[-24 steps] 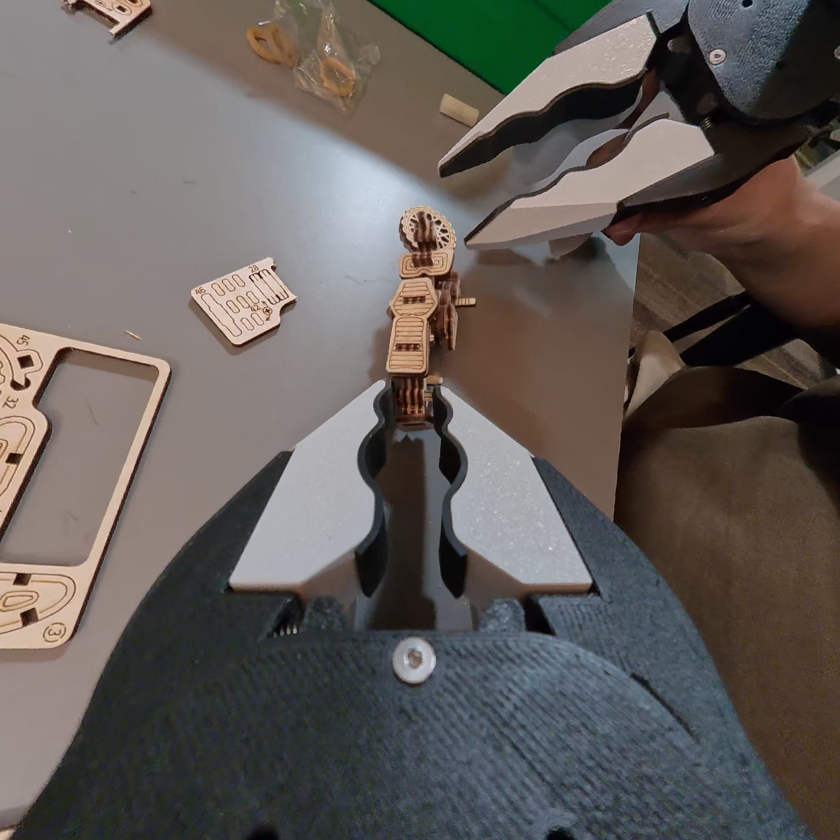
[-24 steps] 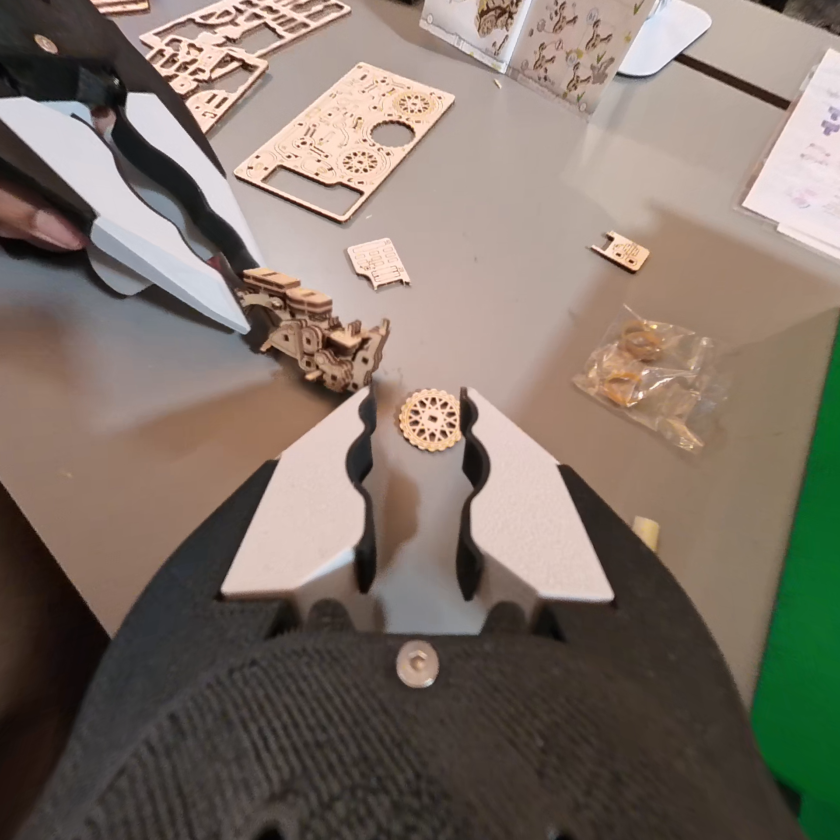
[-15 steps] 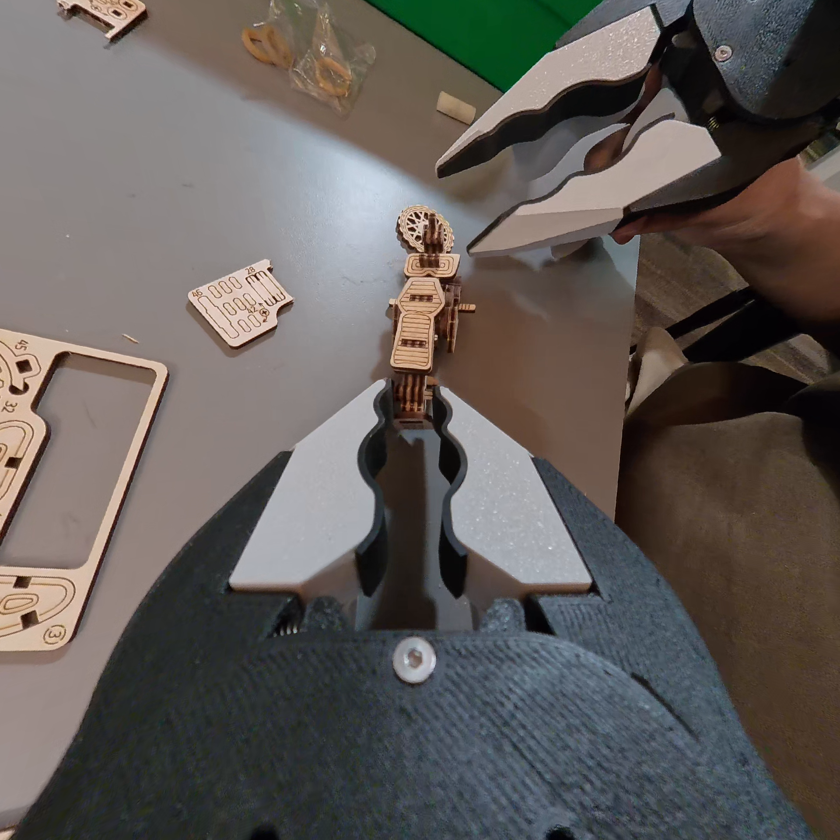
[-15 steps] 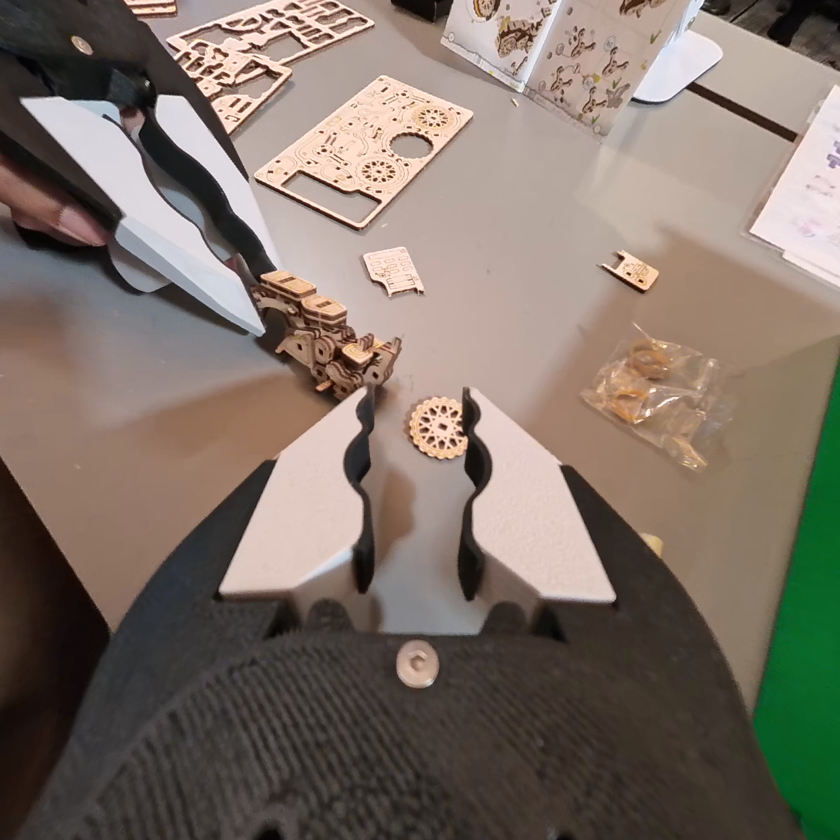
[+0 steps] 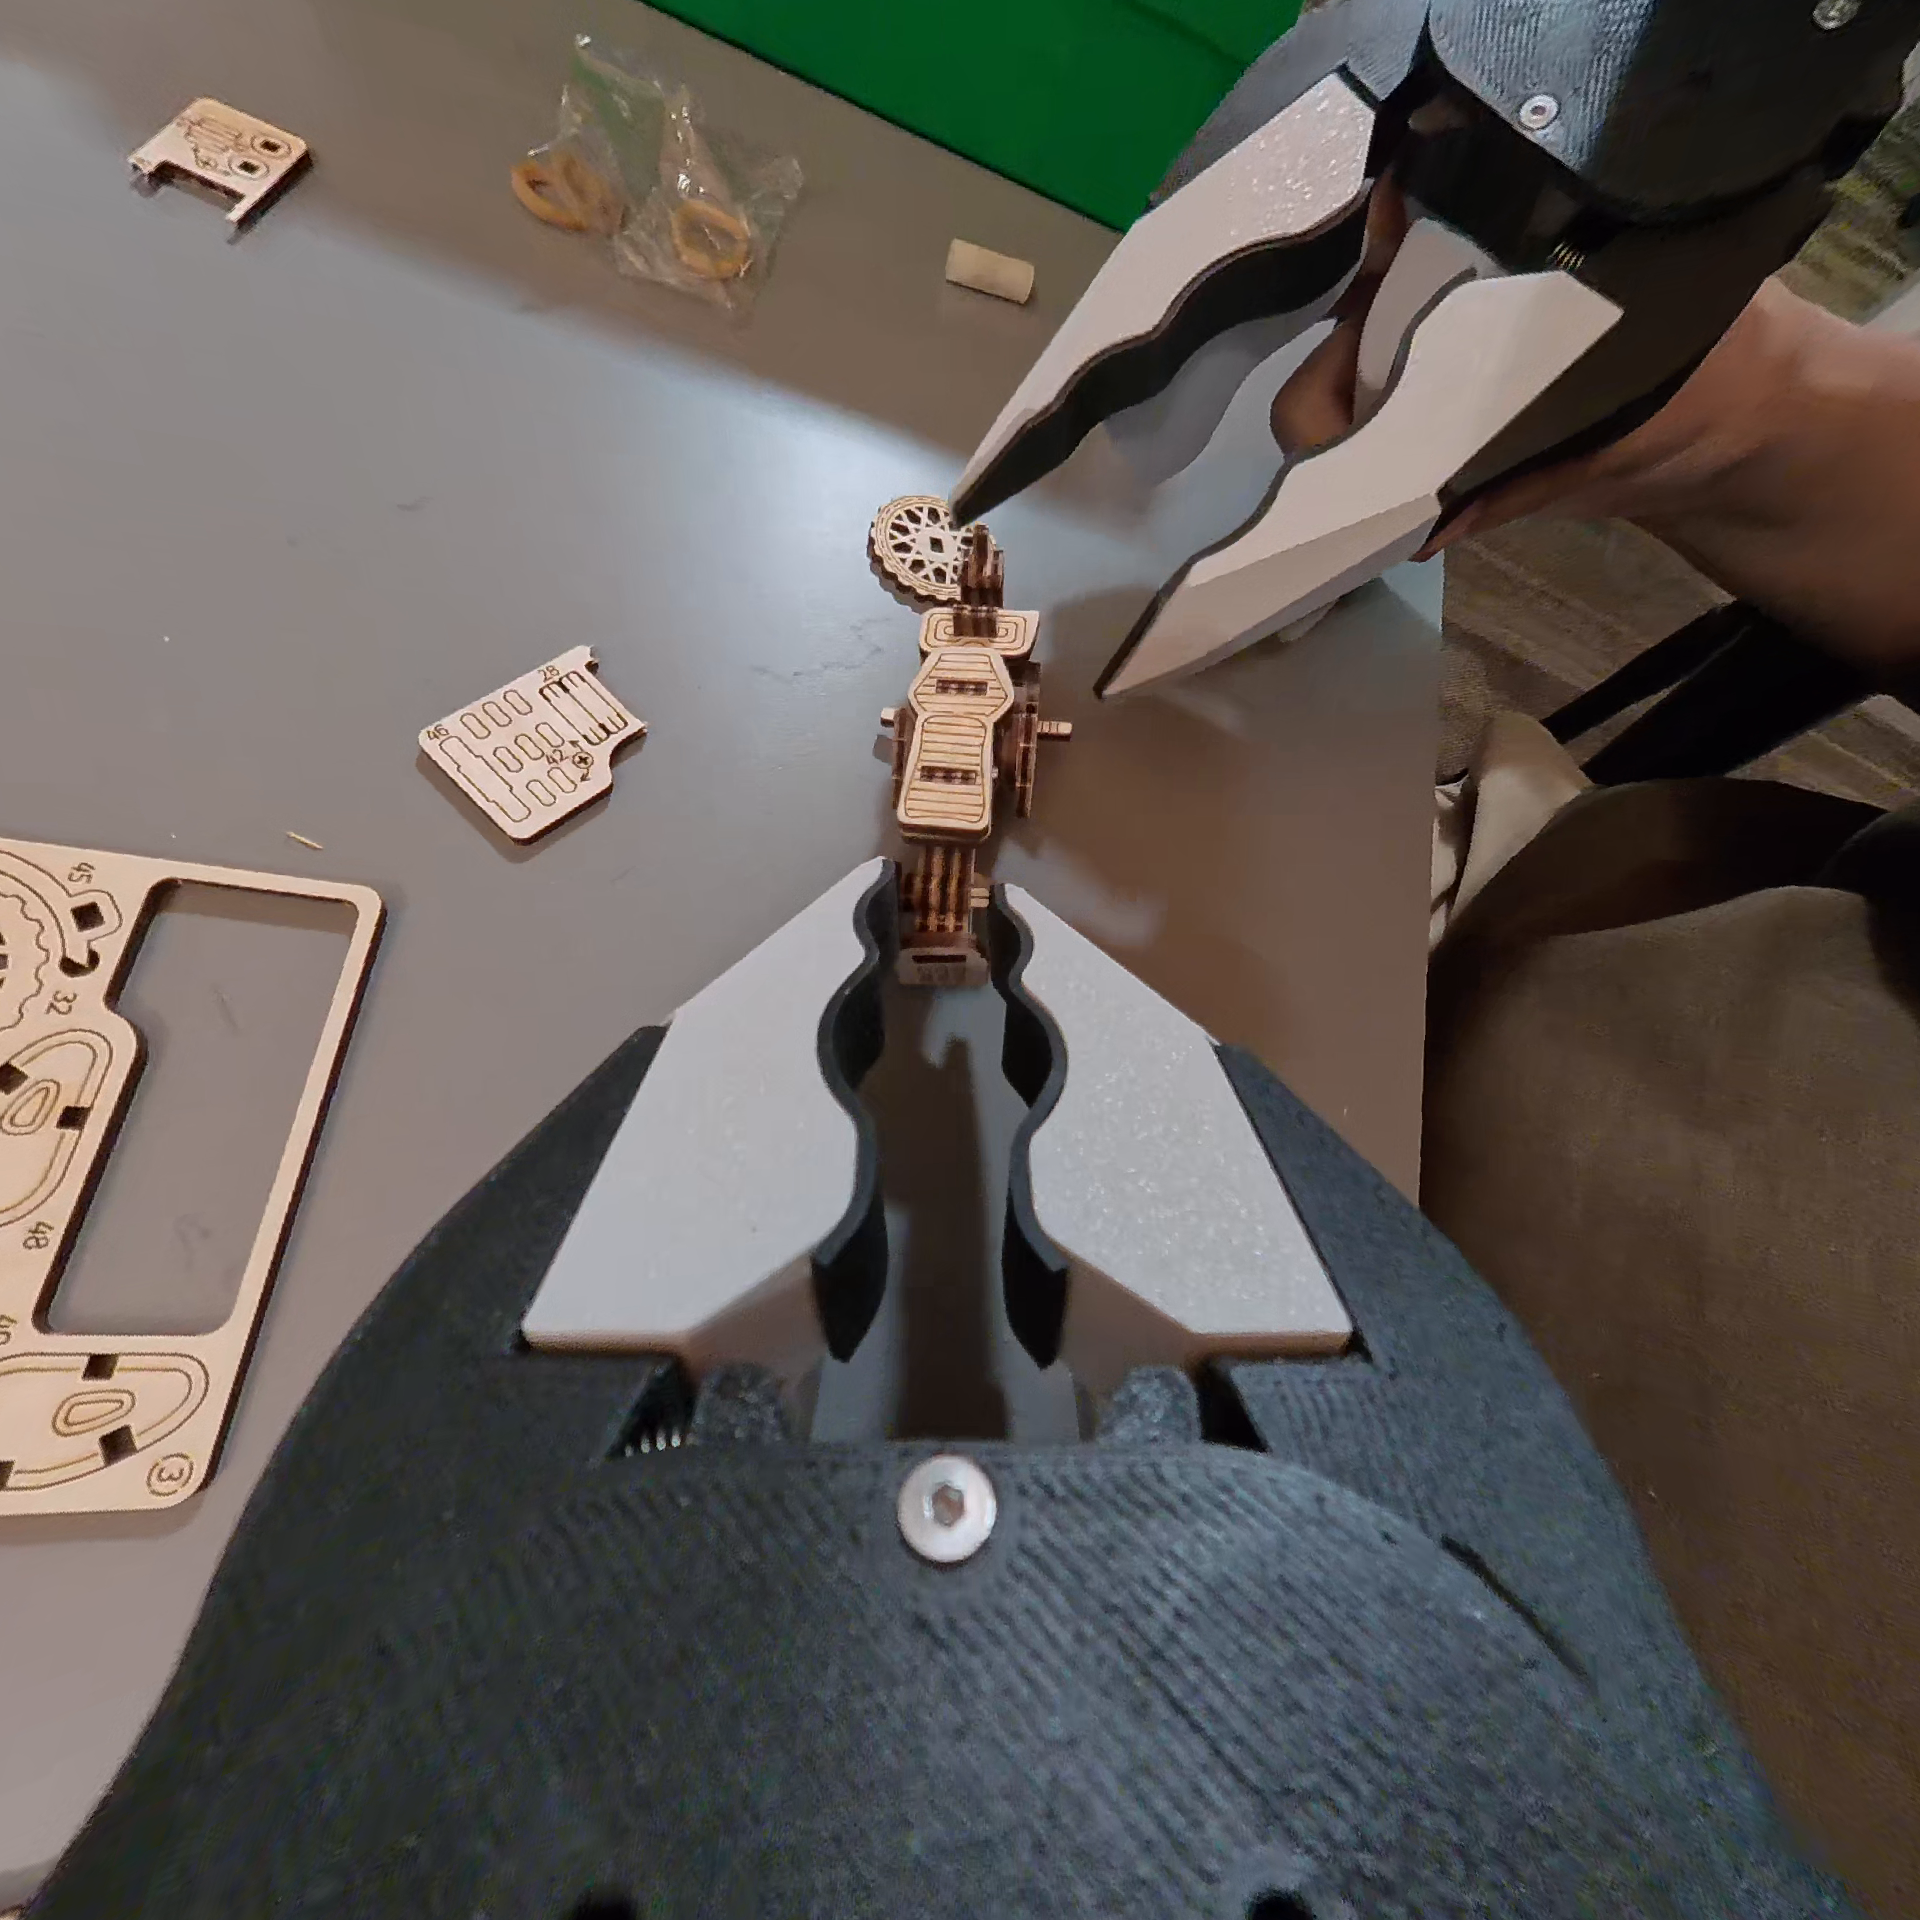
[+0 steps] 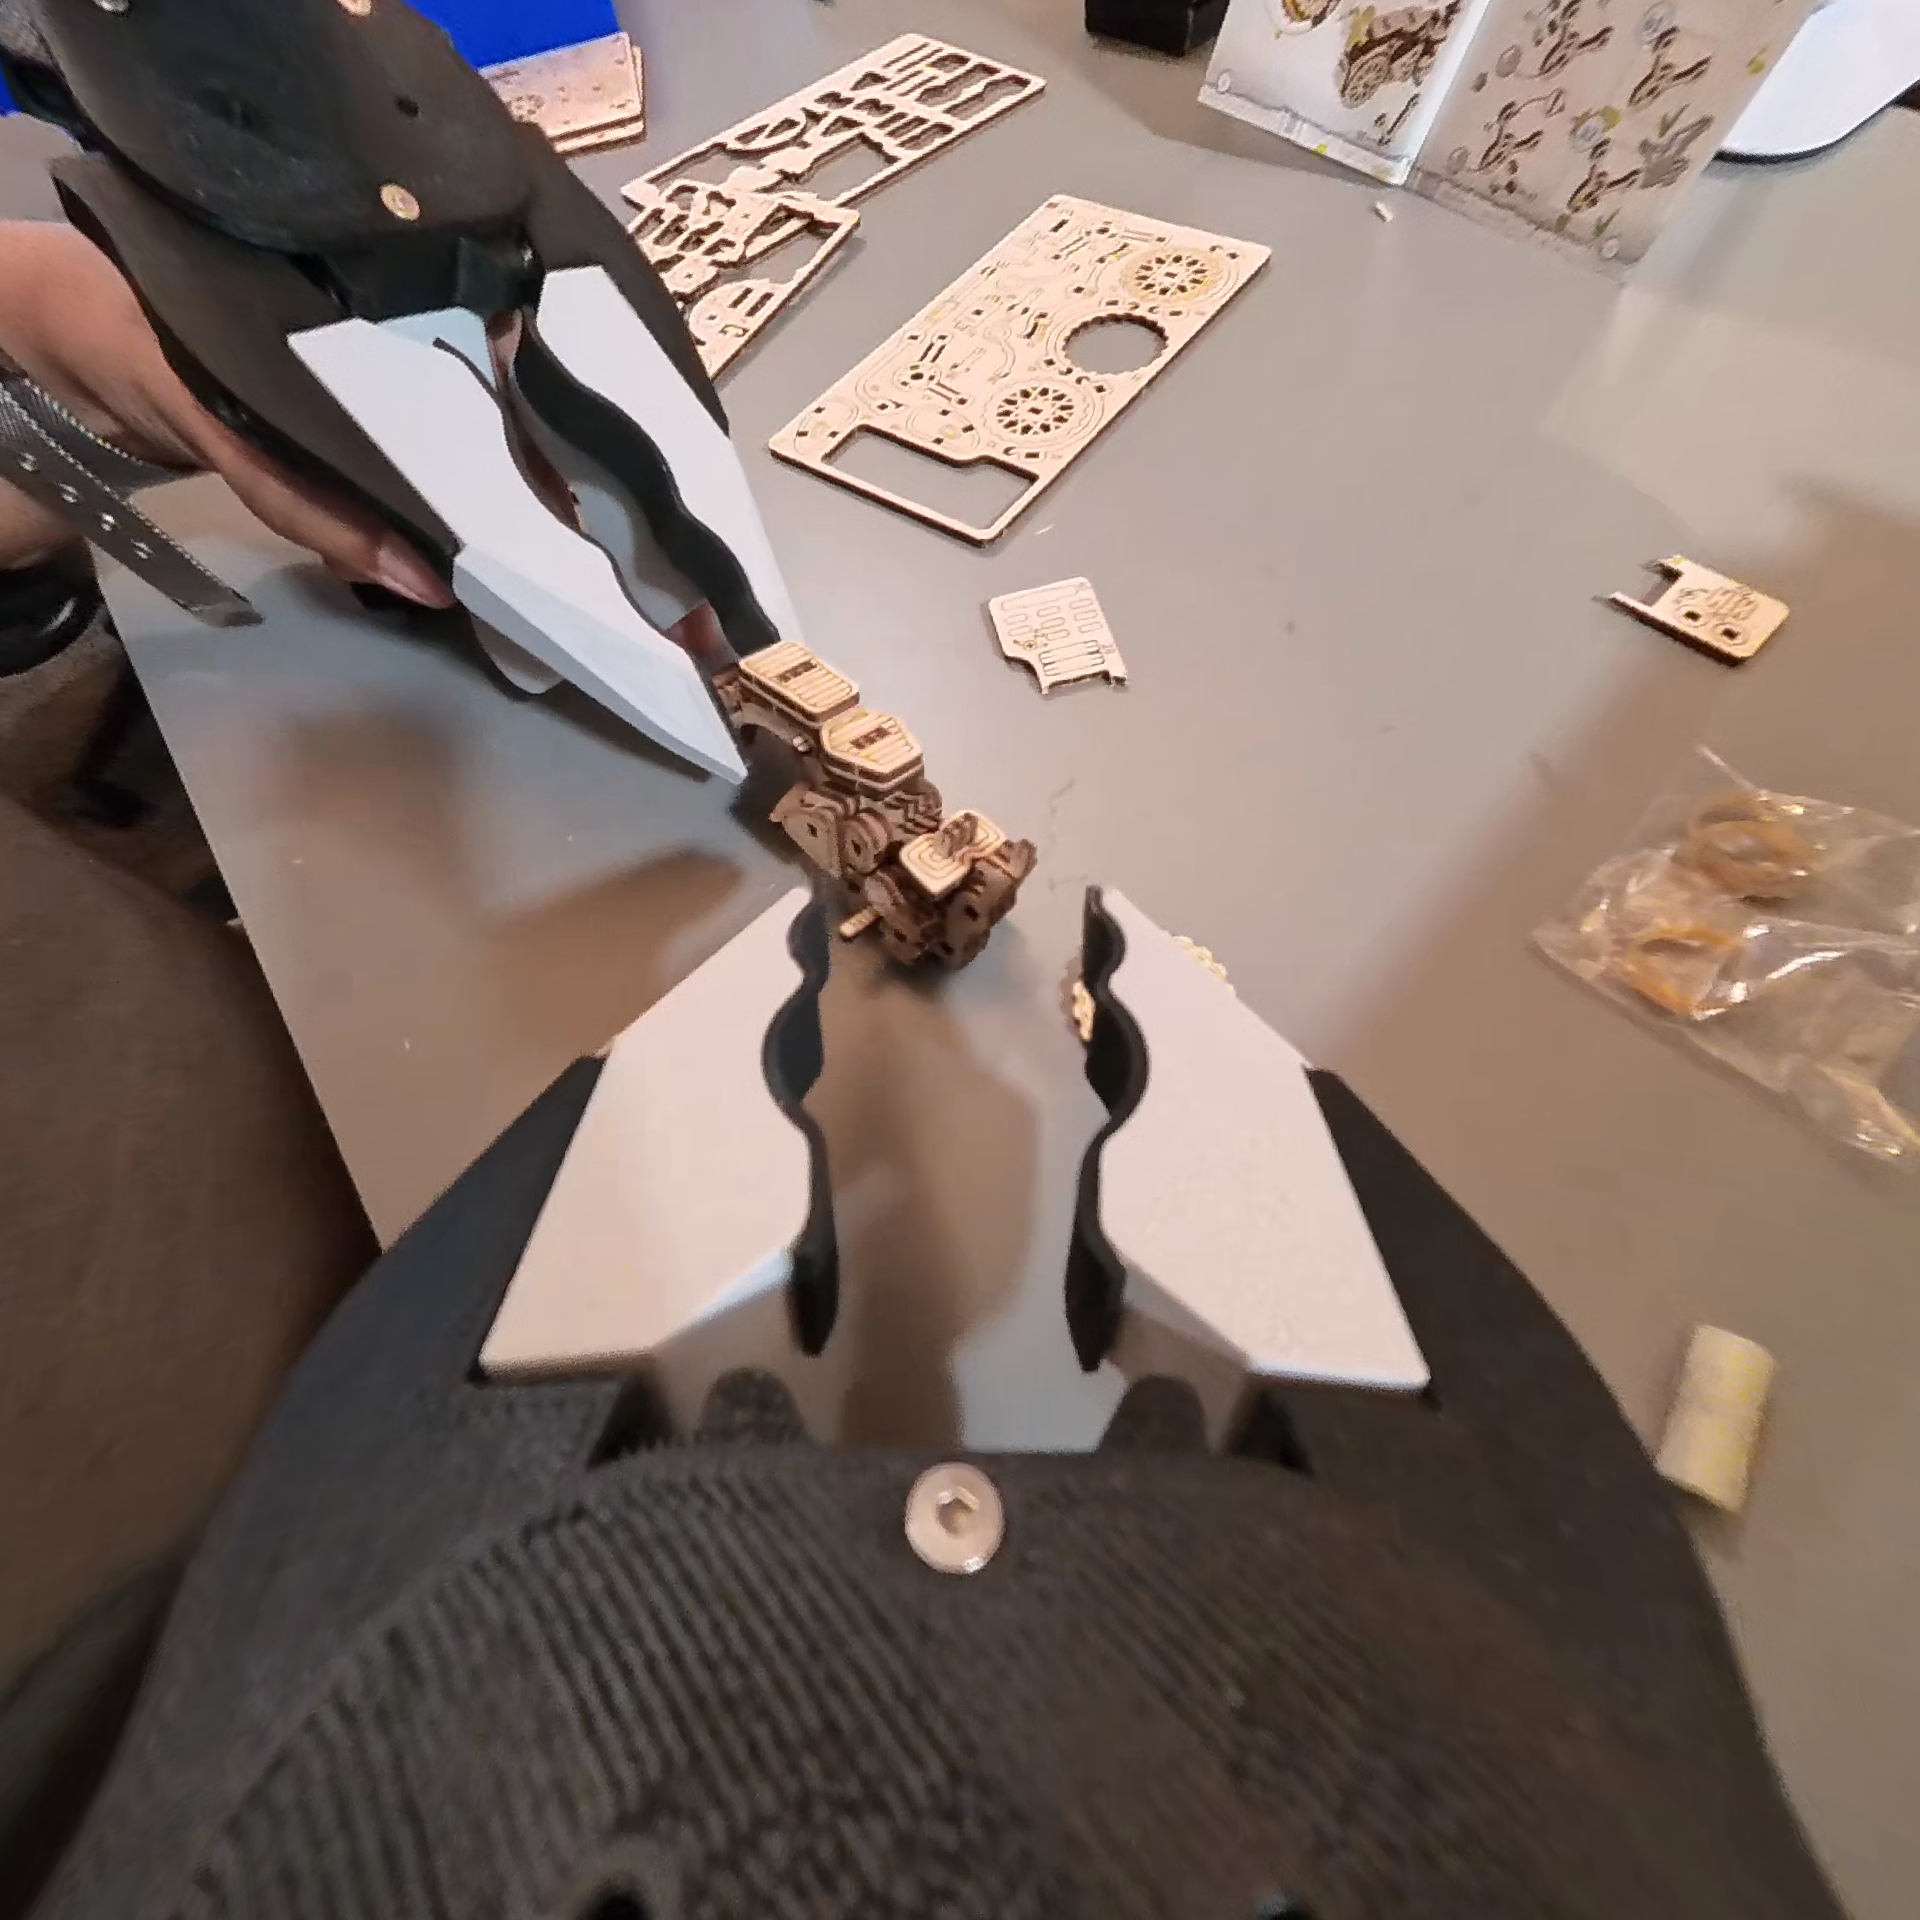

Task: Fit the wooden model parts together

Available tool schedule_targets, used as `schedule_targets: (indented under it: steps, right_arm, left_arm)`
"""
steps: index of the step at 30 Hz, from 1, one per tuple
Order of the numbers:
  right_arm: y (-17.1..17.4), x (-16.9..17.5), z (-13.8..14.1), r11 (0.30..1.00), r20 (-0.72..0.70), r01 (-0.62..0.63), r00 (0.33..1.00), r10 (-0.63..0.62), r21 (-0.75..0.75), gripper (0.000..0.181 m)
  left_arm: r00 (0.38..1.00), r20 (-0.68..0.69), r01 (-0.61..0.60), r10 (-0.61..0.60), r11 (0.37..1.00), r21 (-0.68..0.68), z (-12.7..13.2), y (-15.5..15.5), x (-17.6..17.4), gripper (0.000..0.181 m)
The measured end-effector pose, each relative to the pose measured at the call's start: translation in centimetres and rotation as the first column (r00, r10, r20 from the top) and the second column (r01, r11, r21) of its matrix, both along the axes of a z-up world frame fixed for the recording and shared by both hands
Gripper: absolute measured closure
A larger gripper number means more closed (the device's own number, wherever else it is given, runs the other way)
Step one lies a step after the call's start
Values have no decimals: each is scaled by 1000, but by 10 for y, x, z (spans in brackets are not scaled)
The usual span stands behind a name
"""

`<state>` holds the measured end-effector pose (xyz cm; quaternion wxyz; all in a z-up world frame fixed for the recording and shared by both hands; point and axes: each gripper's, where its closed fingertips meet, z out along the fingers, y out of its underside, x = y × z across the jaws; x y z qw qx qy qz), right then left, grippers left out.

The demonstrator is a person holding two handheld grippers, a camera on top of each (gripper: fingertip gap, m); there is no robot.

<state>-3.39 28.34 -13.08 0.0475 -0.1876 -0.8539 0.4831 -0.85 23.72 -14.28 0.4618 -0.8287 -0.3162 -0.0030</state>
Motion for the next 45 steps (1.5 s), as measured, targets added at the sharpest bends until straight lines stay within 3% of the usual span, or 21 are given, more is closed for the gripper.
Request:
schedule_targets:
  steps: [10, 28, 36, 39, 45]
  right_arm:
    - [-3, 3, -15, 988, -131, -22, 991, 42, 152, 122]
    - [0, -8, 1, 995, -177, 42, 984, -26, 89, 124]
    - [-18, 14, 24, 997, -352, -66, 933, 77, 43, 156]
    - [-28, 30, 5, 981, -337, -136, 925, 176, 138, 172]
    - [-37, 40, -23, 942, -359, -152, 896, 260, 300, 179]
  left_arm:
    - [1000, 3, -4, 4, 1000, -31, -4, -2, 0, 164]
    - [996, 79, -48, 48, 999, -1, -7, -5, -4, 165]
    - [985, 136, -119, 108, 990, 70, -3, -7, -12, 166]
    - [990, 99, -103, 100, 994, 28, -5, -5, -11, 166]
    - [998, 14, -54, 54, 998, -46, -7, 1, -6, 165]
